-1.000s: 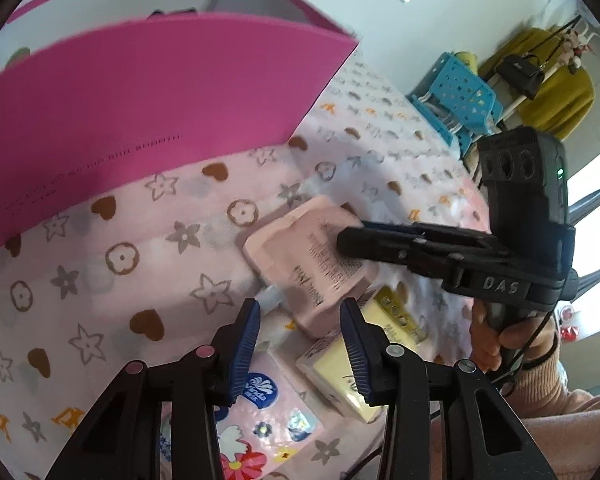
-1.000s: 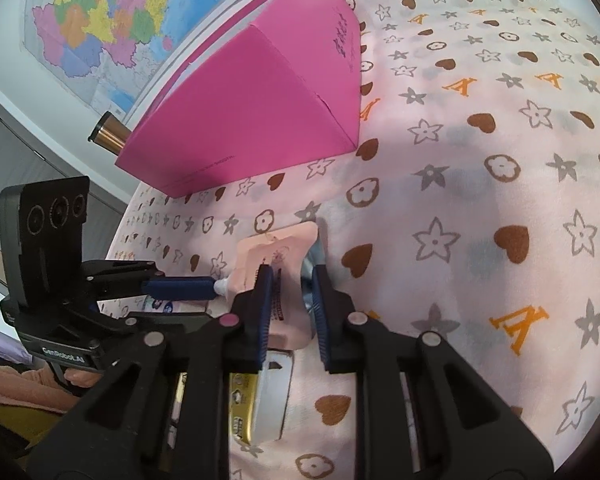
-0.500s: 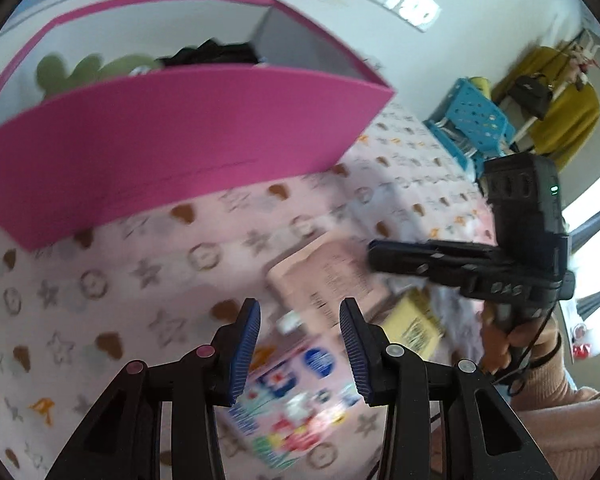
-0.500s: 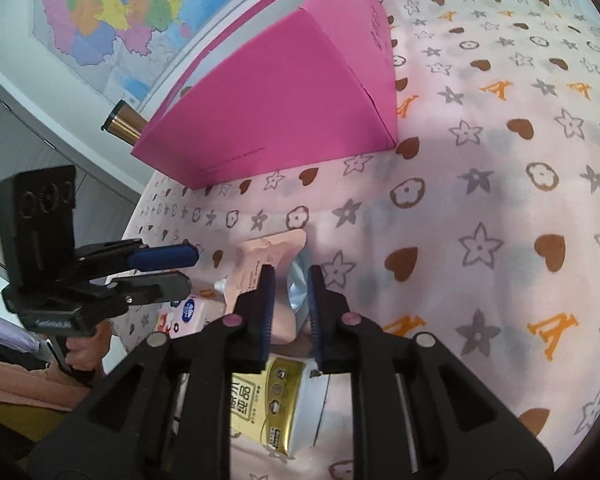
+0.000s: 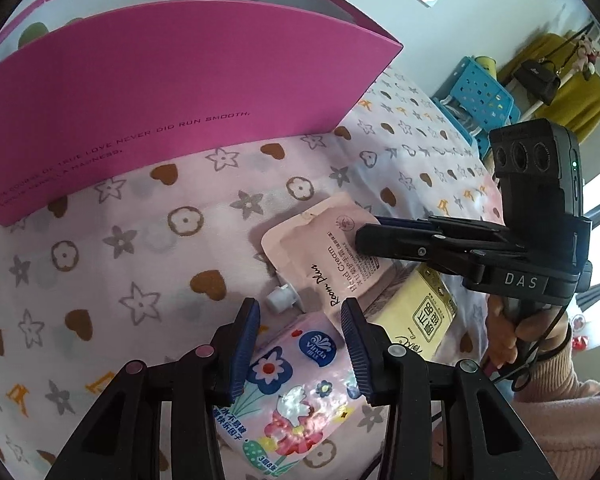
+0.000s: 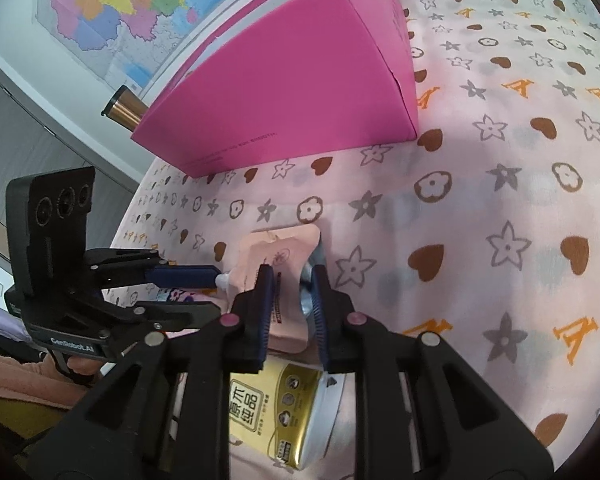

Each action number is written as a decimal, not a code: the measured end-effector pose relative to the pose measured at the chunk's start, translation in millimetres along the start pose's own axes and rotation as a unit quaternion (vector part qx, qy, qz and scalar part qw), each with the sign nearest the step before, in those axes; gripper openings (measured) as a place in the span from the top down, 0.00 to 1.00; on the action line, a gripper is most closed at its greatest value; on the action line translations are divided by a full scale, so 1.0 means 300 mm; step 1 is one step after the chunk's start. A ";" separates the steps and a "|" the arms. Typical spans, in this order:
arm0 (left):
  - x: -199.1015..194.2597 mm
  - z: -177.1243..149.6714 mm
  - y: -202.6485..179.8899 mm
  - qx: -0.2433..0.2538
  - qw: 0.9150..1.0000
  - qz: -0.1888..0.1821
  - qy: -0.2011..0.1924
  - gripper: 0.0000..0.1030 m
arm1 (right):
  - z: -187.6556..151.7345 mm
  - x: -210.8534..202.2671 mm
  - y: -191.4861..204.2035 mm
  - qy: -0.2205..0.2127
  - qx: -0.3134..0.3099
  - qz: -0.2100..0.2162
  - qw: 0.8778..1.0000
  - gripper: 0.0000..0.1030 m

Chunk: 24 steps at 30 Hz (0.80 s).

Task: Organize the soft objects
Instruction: 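Grasp the pink hand-cream pouch with the right gripper, then carry the pink pouch into the pink box and open the right gripper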

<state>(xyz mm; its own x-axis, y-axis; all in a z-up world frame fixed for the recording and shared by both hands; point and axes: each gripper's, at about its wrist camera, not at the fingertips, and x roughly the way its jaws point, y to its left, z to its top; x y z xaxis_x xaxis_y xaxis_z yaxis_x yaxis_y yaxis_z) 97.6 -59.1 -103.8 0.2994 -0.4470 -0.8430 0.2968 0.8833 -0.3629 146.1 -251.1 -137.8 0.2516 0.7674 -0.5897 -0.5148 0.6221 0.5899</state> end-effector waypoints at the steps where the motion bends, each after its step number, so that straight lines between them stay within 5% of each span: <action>1: -0.001 -0.001 0.000 -0.003 1.000 0.000 -0.001 0.59 | 0.000 0.001 -0.003 0.000 0.003 0.001 1.000 0.79; 16: 0.001 0.013 -0.008 -0.018 1.000 0.007 -0.006 0.65 | 0.004 -0.008 0.011 -0.010 0.009 -0.001 1.000 0.78; 24: -0.111 0.052 -0.022 -0.017 0.998 0.002 -0.055 0.65 | 0.050 -0.079 0.078 -0.043 -0.017 0.008 0.999 0.78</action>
<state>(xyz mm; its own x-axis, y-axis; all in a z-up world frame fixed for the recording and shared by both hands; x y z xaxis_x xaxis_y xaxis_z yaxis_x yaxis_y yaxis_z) 99.8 -52.3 -67.1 0.3996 -0.4541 -0.7963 0.2646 0.8889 -0.3740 140.5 -252.5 -101.6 0.3111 0.7888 -0.5301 -0.5461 0.6049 0.5795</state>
